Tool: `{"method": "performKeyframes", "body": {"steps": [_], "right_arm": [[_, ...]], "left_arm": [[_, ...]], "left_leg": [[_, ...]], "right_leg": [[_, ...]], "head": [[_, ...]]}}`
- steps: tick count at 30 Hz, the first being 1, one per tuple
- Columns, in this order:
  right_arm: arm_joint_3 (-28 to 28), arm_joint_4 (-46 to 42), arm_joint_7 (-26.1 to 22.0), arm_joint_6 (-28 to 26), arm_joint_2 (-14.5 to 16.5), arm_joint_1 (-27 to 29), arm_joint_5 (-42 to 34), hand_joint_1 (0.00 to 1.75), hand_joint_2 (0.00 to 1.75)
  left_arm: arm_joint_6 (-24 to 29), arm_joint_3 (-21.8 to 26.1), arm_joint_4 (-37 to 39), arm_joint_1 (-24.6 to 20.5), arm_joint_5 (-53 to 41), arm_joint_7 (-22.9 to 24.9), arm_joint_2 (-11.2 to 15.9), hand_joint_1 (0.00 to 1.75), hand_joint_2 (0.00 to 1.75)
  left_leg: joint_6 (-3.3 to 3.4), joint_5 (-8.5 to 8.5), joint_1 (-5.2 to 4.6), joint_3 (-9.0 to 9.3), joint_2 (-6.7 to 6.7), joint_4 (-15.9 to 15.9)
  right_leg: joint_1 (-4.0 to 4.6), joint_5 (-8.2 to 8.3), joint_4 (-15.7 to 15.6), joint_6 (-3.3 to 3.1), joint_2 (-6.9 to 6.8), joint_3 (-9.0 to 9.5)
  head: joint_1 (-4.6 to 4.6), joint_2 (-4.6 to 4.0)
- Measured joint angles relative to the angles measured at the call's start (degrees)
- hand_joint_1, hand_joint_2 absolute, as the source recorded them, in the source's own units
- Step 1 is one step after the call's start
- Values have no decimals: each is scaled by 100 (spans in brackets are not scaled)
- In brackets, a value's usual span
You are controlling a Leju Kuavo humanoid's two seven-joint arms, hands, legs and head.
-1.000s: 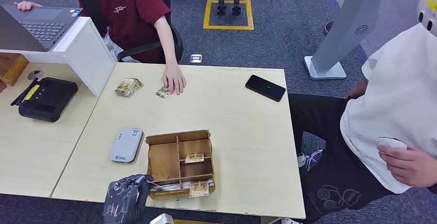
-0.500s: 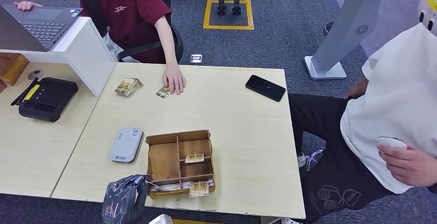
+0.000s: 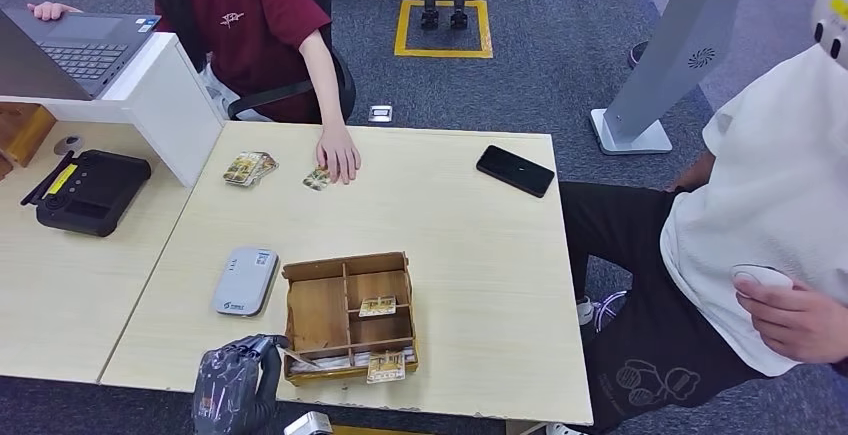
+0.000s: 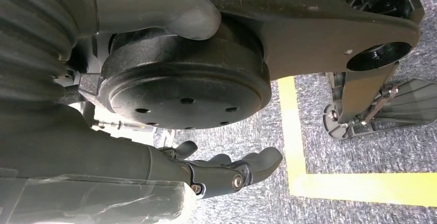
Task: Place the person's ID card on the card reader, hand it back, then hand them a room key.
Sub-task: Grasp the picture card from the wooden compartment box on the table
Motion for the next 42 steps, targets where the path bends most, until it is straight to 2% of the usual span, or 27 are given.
{"method": "performKeyframes", "body": {"steps": [42], "right_arm": [[-701,-46,-25,-95,78,6,181,0,175]], "left_arm": [[0,105,-99,103,-2,-65,-45,175,175]], "left_leg": [[0,0,0,-1,-3,0]], "right_leg": [[0,-1,0,-1,-6,1]], "head": [[1,0]]}}
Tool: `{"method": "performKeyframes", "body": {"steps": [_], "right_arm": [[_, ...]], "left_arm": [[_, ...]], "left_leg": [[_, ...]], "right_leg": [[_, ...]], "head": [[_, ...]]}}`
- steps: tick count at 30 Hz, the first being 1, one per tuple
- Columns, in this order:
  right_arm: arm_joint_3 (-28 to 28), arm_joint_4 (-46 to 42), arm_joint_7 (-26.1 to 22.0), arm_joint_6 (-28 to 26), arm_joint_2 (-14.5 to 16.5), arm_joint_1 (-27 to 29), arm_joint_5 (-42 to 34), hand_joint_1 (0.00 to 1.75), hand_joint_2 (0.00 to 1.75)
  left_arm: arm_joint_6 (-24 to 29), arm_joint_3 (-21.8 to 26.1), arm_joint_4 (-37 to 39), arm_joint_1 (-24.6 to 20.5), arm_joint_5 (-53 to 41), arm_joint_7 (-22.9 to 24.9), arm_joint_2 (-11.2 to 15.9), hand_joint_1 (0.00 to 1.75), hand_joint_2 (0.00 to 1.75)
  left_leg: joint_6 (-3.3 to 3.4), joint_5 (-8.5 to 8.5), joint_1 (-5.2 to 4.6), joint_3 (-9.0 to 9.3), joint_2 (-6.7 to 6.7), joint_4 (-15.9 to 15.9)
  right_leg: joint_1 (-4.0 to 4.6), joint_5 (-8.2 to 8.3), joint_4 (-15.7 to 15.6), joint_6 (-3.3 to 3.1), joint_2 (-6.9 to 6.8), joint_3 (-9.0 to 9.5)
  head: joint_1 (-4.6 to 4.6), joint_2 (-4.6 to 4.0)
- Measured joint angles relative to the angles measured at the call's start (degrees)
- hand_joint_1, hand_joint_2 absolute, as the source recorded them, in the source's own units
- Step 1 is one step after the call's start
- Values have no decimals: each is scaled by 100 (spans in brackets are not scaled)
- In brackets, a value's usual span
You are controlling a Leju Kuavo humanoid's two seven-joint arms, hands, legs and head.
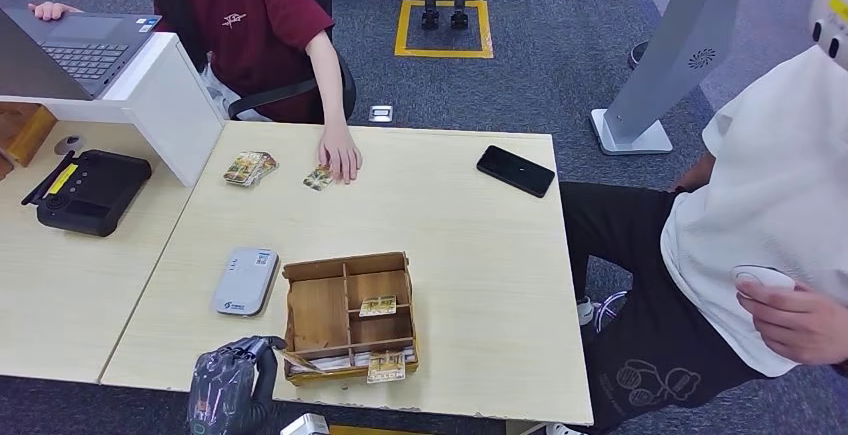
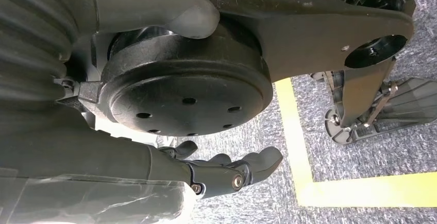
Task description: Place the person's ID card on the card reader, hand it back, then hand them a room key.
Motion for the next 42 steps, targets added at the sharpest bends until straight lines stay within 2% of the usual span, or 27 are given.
{"method": "performKeyframes", "body": {"steps": [13,22,33,42], "right_arm": [[-206,-12,0,-8,21,-1,67,0,175],[-399,-20,-19,-104,57,-8,155,0,175],[-608,-44,-42,-121,81,-5,263,0,175],[-752,-55,-44,-211,111,-17,337,0,175]], "left_arm": [[0,214,-193,47,-74,-182,-107,175,175],[0,779,-464,12,-37,-531,-384,175,175],[0,1421,-498,-395,-74,-458,-544,175,175],[0,1974,-19,-879,32,-276,-468,175,175]], "left_leg": [[0,0,0,0,0,0],[0,0,0,0,-1,0],[0,1,0,2,-2,0],[-1,2,1,2,-16,0]], "right_leg": [[0,0,0,0,0,0],[0,0,0,0,-2,0],[0,0,0,0,-4,3],[0,-1,0,-1,-17,6]], "head": [[-1,0],[-1,0],[-1,0],[-1,0]]}}
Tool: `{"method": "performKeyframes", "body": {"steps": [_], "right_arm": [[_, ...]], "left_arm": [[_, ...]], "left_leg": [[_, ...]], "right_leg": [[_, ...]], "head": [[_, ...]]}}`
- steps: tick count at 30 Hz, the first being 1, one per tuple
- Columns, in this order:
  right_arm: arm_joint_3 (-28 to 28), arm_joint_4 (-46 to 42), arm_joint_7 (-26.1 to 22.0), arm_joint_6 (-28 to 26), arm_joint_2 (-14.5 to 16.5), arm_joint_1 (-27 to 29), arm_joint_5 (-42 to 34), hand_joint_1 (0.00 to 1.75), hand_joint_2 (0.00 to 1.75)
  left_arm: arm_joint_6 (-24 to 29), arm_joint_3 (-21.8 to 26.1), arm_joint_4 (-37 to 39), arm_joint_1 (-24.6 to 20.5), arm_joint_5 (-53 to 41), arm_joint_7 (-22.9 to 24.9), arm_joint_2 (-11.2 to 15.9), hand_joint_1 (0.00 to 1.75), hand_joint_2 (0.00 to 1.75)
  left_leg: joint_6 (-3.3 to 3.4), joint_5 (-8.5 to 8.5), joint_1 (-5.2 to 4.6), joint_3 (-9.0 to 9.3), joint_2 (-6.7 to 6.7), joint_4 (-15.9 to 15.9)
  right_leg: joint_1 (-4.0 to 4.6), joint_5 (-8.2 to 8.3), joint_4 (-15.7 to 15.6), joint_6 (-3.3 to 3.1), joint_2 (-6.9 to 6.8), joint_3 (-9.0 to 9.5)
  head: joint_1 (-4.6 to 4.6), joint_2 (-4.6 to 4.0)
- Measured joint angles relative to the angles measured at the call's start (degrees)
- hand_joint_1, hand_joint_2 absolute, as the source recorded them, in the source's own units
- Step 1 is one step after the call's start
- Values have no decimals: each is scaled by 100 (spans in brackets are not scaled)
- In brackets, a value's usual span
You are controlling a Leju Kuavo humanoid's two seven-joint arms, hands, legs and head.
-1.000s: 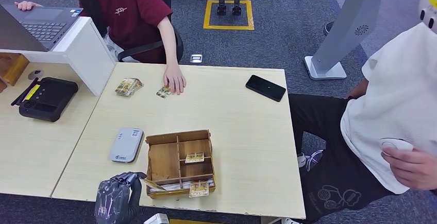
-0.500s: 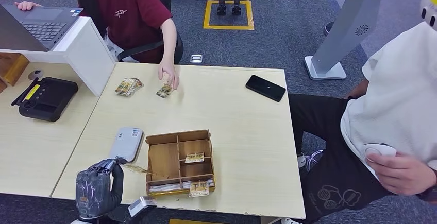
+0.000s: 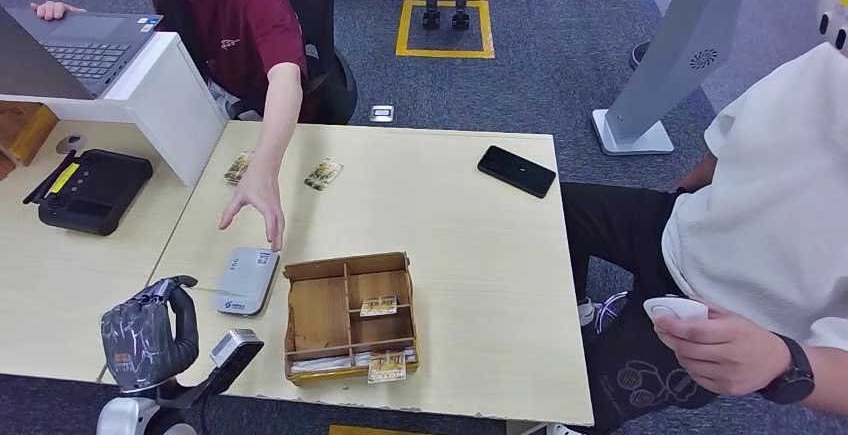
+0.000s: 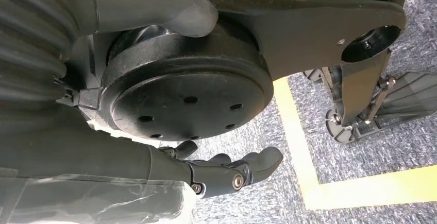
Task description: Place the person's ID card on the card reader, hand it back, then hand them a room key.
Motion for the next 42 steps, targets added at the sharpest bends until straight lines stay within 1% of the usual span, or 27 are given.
{"method": "performKeyframes", "body": {"steps": [5,10,15,20,21,24,25,32,35,38,42], "right_arm": [[-82,-2,-4,-13,8,-7,6,0,175],[-175,-2,0,-66,14,-23,32,0,175],[-240,-2,-5,-112,20,-33,43,0,175],[-337,-4,-18,-133,20,-37,38,0,175],[-345,-4,-17,-142,20,-38,37,0,175],[-379,-4,-30,-169,21,-42,20,0,175],[-400,-4,-38,-175,22,-43,13,0,175],[-505,-9,-66,-201,24,-48,0,0,175],[-550,-9,-69,-213,26,-50,-2,0,175],[-615,-9,-86,-261,33,-57,-9,0,175],[-700,-9,-121,-336,44,-65,-34,0,175]], "left_arm": [[0,259,305,-244,-174,165,100,175,175],[0,466,515,-467,-191,183,193,175,175],[0,567,654,-648,-173,200,277,175,175],[0,592,730,-727,-115,241,338,175,175],[0,593,738,-731,-96,241,344,164,175],[0,594,754,-735,-35,237,347,34,175],[0,594,756,-735,-23,235,346,0,175],[0,619,745,-731,-12,123,315,0,175],[0,721,661,-705,23,-62,256,0,175],[0,1054,455,-651,193,-559,60,0,175],[0,1809,96,-614,493,-1315,-295,0,175]], "left_leg": [[-1,1,0,0,-1,0],[-1,1,0,-1,-3,0],[-1,1,0,0,-4,0],[-1,1,0,-1,-3,0],[-1,1,0,-1,-3,0],[-1,1,0,-1,-3,0],[-1,1,0,-1,-3,0],[-1,1,0,-1,-4,0],[-1,1,0,-1,-3,0],[-1,1,0,-2,-3,0],[0,0,0,-3,-3,0]], "right_leg": [[0,0,0,0,0,1],[0,0,0,0,-2,1],[0,0,0,0,-2,2],[0,0,0,0,-1,2],[0,0,0,0,-1,2],[0,0,0,0,-1,1],[0,0,0,0,-1,1],[0,0,0,0,-1,2],[0,0,0,0,-1,3],[0,0,0,0,-1,3],[0,-1,0,0,-1,2]], "head": [[0,0],[1,0],[0,0],[0,1],[0,1],[-1,1],[-1,1],[0,1],[1,0],[1,0],[0,0]]}}
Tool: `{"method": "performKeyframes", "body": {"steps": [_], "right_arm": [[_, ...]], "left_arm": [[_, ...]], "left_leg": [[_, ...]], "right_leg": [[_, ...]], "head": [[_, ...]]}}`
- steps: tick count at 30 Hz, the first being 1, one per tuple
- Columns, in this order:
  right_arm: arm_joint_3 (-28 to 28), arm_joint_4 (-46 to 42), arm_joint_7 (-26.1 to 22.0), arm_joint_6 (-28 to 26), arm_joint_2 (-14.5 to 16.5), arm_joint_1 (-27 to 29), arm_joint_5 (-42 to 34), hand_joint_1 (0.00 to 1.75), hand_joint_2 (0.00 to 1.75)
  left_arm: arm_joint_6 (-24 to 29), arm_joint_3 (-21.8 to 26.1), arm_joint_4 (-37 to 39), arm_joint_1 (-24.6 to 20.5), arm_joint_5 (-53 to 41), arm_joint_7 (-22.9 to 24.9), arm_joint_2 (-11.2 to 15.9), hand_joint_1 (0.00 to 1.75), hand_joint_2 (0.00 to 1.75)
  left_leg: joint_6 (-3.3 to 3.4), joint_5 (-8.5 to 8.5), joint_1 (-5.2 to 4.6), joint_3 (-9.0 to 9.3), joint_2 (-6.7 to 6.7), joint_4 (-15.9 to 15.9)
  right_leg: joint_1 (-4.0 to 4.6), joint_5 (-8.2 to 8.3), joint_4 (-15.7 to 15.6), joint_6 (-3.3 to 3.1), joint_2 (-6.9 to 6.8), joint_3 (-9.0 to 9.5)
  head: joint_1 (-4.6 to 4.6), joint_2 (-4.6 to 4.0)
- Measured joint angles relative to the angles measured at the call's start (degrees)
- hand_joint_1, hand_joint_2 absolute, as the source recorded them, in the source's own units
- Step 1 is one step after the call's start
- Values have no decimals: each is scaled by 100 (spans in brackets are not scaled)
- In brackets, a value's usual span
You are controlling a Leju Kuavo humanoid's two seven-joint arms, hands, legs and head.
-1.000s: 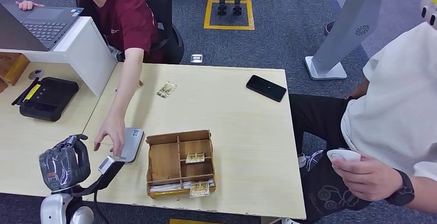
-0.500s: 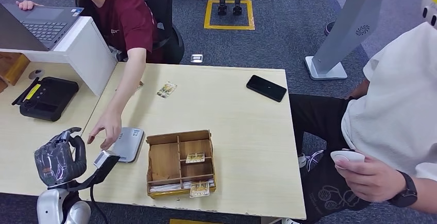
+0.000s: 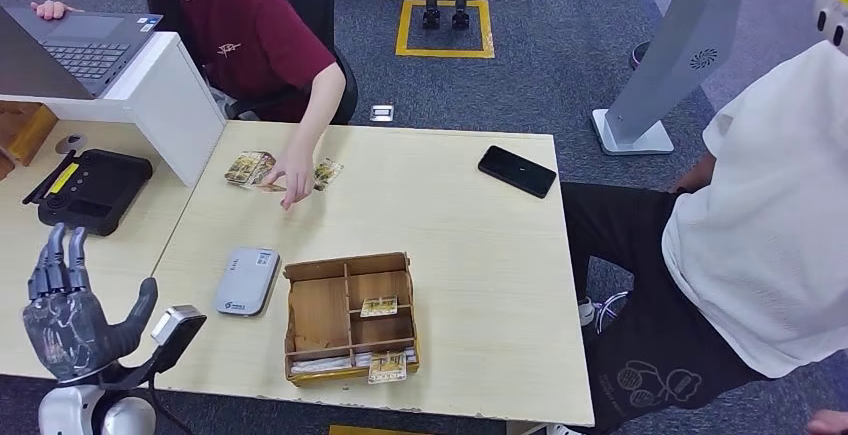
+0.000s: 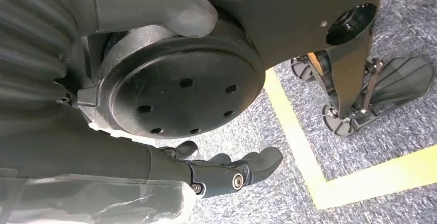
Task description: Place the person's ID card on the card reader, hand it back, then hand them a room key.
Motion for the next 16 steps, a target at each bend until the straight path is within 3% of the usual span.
{"method": "performKeyframes", "body": {"steps": [7,16], "right_arm": [[-269,-1,-51,-306,-8,170,-121,0,175],[-627,-1,-88,-393,-4,265,-262,0,175]], "left_arm": [[0,1693,-676,83,795,-1189,-395,0,175],[0,3630,-1104,245,1858,-1410,-656,0,175]], "left_leg": [[-2,-4,3,-4,-5,-5],[-7,-8,5,-2,-7,-9]], "right_leg": [[0,-10,2,2,8,3],[0,-21,2,0,7,4]], "head": [[3,1],[1,0]]}}
